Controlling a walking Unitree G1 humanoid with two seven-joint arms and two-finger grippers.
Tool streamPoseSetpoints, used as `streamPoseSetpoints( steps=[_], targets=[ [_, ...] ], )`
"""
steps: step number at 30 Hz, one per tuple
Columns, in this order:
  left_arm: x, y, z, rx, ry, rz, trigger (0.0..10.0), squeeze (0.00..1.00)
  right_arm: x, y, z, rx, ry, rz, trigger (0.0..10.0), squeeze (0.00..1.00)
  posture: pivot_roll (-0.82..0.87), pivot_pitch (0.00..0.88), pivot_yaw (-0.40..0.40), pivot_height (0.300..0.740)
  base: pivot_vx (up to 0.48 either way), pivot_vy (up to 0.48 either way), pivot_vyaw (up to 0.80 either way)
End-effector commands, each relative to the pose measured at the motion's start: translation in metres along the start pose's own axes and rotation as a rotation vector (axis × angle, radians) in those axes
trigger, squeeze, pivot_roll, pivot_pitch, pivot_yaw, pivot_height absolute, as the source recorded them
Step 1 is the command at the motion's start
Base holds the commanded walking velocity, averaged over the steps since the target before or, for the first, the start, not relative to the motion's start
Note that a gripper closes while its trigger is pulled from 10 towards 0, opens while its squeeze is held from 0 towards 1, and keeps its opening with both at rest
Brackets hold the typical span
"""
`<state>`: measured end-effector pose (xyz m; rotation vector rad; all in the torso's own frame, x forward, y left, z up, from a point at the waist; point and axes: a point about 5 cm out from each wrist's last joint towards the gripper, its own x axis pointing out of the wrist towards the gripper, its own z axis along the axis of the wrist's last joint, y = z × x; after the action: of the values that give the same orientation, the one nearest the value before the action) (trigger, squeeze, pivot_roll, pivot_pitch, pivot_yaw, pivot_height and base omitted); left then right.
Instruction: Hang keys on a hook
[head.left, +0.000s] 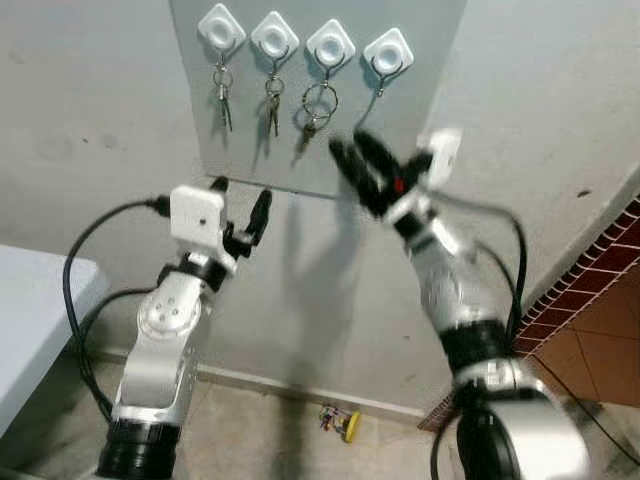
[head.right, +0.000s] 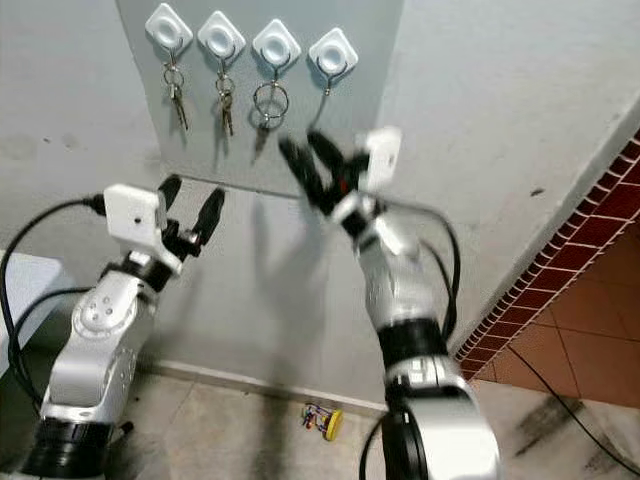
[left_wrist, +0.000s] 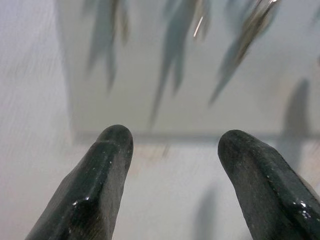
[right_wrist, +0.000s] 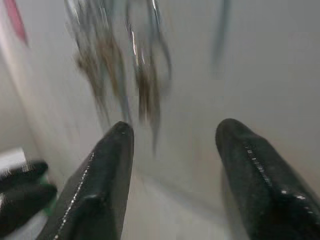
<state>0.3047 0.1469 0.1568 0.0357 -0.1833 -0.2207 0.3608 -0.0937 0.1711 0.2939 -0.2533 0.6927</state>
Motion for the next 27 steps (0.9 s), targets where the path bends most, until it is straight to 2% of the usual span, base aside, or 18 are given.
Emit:
streamPoseSetpoints(
  steps=[1, 3, 4, 5, 6, 7, 10, 13, 17, 18, 20, 21, 24, 27],
  targets=[
    [-0.001, 0.001, -0.004, 0.007, 0.002, 0.018, 10.0, 0.0, 0.002, 0.002, 0.003, -0.031, -0.008, 0.006, 10.0, 1.0, -0.06, 0.036, -0.041, 0.74, 0.0, 0.0, 0.0],
    [-0.006, 0.002, -0.016, -0.006, 0.037, 0.038, 10.0, 0.0, -0.01, -0.002, -0.009, -0.047, 0.015, -0.059, 10.0, 0.97, -0.07, 0.04, -0.039, 0.74, 0.0, 0.0, 0.0],
    [-0.007, 0.002, -0.019, -0.011, 0.048, 0.048, 10.0, 0.0, -0.014, -0.003, -0.013, -0.049, 0.023, -0.074, 10.0, 0.71, -0.07, 0.04, -0.039, 0.74, 0.0, 0.0, 0.0],
    [-0.009, 0.003, -0.024, -0.022, 0.061, 0.056, 10.0, 0.0, -0.02, -0.003, -0.018, -0.042, 0.035, -0.091, 10.0, 0.2, -0.07, 0.042, -0.037, 0.74, 0.0, 0.0, 0.0],
    [-0.01, 0.003, -0.026, -0.028, 0.065, 0.056, 10.0, 0.0, -0.023, -0.003, -0.02, -0.037, 0.04, -0.098, 10.0, 0.2, -0.07, 0.042, -0.037, 0.74, 0.0, 0.0, 0.0],
    [-0.012, 0.004, -0.035, -0.03, 0.094, 0.07, 10.0, 0.0, -0.033, -0.004, -0.032, -0.036, 0.086, -0.115, 10.0, 0.0, -0.07, 0.042, -0.037, 0.74, 0.0, 0.0, 0.0],
    [-0.017, 0.005, -0.049, -0.02, 0.135, 0.084, 10.0, 0.0, -0.046, -0.006, -0.047, -0.041, 0.142, -0.148, 10.0, 0.0, -0.07, 0.041, -0.035, 0.74, 0.0, 0.0, 0.0],
    [-0.028, 0.008, -0.082, 0.006, 0.248, 0.14, 10.0, 0.0, -0.075, -0.011, -0.078, -0.042, 0.276, -0.231, 10.0, 0.0, -0.08, 0.037, -0.029, 0.74, 0.0, 0.0, 0.0],
    [-0.038, 0.007, -0.102, -0.035, 0.301, 0.15, 10.0, 0.0, -0.098, -0.015, -0.098, -0.052, 0.385, -0.302, 10.0, 0.0, -0.08, 0.032, -0.019, 0.74, 0.0, 0.0, 0.0],
    [-0.043, 0.008, -0.114, -0.031, 0.345, 0.16, 10.0, 0.0, -0.11, -0.017, -0.108, -0.082, 0.451, -0.35, 10.0, 0.0, -0.09, 0.03, -0.013, 0.74, 0.0, 0.0, 0.0],
    [-0.05, 0.01, -0.127, -0.035, 0.403, 0.17, 10.0, 0.0, -0.124, -0.018, -0.117, -0.121, 0.522, -0.394, 10.0, 0.0, -0.09, 0.028, -0.008, 0.74, 0.0, 0.0, 0.0],
    [-0.057, 0.011, -0.139, -0.039, 0.462, 0.195, 10.0, 0.0, -0.138, -0.018, -0.128, -0.112, 0.59, -0.432, 10.0, 0.0, -0.1, 0.027, -0.004, 0.74, 0.0, 0.0, 0.0],
    [-0.061, 0.011, -0.145, -0.048, 0.493, 0.213, 10.0, 0.0, -0.148, -0.018, -0.134, -0.108, 0.635, -0.459, 10.0, 0.0, -0.1, 0.028, -0.002, 0.74, 0.0, 0.0, 0.0],
    [-0.077, 0.007, -0.164, -0.108, 0.617, 0.184, 10.0, 0.0, -0.175, -0.014, -0.15, -0.125, 0.789, -0.495, 10.0, 0.0, -0.1, 0.024, 0.005, 0.74, 0.0, 0.0, 0.0]
  ],
)
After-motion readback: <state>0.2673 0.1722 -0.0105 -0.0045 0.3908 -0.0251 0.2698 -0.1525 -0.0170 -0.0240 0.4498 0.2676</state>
